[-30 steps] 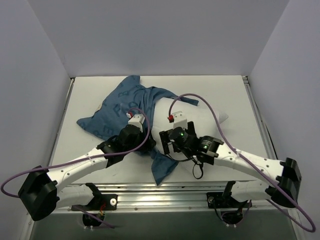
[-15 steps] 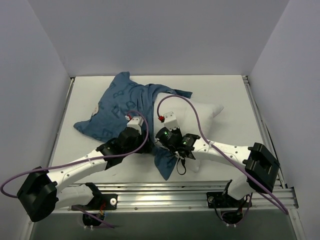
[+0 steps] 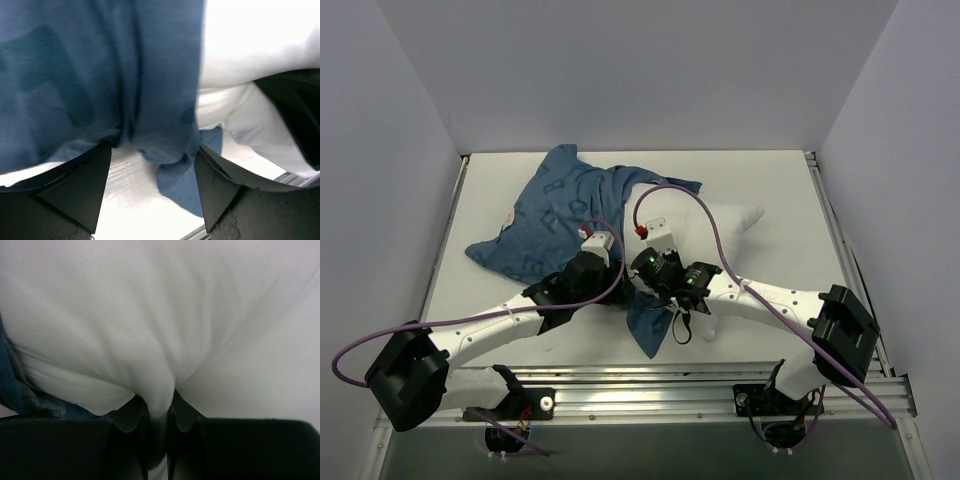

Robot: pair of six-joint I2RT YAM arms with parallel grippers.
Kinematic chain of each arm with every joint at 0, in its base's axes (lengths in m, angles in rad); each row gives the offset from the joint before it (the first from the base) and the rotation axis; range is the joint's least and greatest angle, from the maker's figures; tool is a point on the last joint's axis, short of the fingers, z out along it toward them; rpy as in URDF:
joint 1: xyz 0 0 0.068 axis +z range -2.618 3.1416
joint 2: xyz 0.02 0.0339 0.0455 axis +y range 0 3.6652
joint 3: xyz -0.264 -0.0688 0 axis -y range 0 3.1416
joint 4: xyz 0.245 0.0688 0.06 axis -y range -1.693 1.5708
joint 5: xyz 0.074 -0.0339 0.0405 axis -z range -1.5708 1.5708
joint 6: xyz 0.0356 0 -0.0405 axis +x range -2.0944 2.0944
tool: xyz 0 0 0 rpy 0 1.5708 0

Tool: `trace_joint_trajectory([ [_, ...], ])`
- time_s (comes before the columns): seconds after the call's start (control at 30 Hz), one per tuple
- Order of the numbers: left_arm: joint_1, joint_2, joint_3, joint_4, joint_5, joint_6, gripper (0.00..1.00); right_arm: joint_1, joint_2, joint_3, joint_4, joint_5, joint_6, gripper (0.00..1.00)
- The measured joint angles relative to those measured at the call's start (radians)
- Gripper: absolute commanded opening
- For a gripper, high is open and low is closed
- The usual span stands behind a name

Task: Remove the pillowcase from the pillow

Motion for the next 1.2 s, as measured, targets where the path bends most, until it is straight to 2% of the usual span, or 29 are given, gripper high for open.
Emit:
trace_joint_trajectory([
  [0.2, 0.000, 0.000, 0.003, 0.026, 0.017, 0.000, 0.71, -0.002, 0.000, 0.023, -0.014, -0.016, -0.006, 0.00],
  [0.27, 0.000, 0.007, 0.003, 0.029, 0.017, -0.002, 0.58, -0.003, -0.002, 0.033, -0.018, -0.024, -0.010, 0.00],
  [0.3, 0.000, 0.014, 0.005, 0.030, 0.016, -0.002, 0.49, -0.006, -0.002, 0.039, -0.021, -0.028, -0.011, 0.00],
  [0.4, 0.000, 0.029, 0.009, 0.031, 0.013, 0.002, 0.40, -0.013, -0.011, 0.049, -0.031, -0.037, -0.016, 0.00],
  [0.5, 0.000, 0.031, 0.010, 0.031, 0.005, 0.002, 0.22, -0.023, -0.020, 0.055, -0.037, -0.049, -0.018, 0.00],
  [0.53, 0.000, 0.031, 0.013, 0.026, 0.000, 0.003, 0.12, -0.027, -0.023, 0.055, -0.037, -0.053, -0.019, 0.00],
  [0.6, 0.000, 0.031, 0.022, 0.012, -0.012, 0.006, 0.06, -0.034, -0.031, 0.055, -0.037, -0.058, -0.019, 0.00],
  [0.8, 0.018, 0.031, 0.047, -0.057, -0.098, 0.001, 0.03, -0.061, -0.113, 0.056, -0.059, -0.097, -0.018, 0.00],
  [1.07, 0.212, 0.012, 0.076, -0.210, -0.260, -0.141, 0.03, -0.187, -0.418, 0.115, -0.222, -0.184, -0.022, 0.00],
  [1.2, 0.256, -0.024, 0.073, -0.262, -0.345, -0.246, 0.07, -0.213, -0.544, 0.199, -0.310, -0.173, -0.031, 0.00],
])
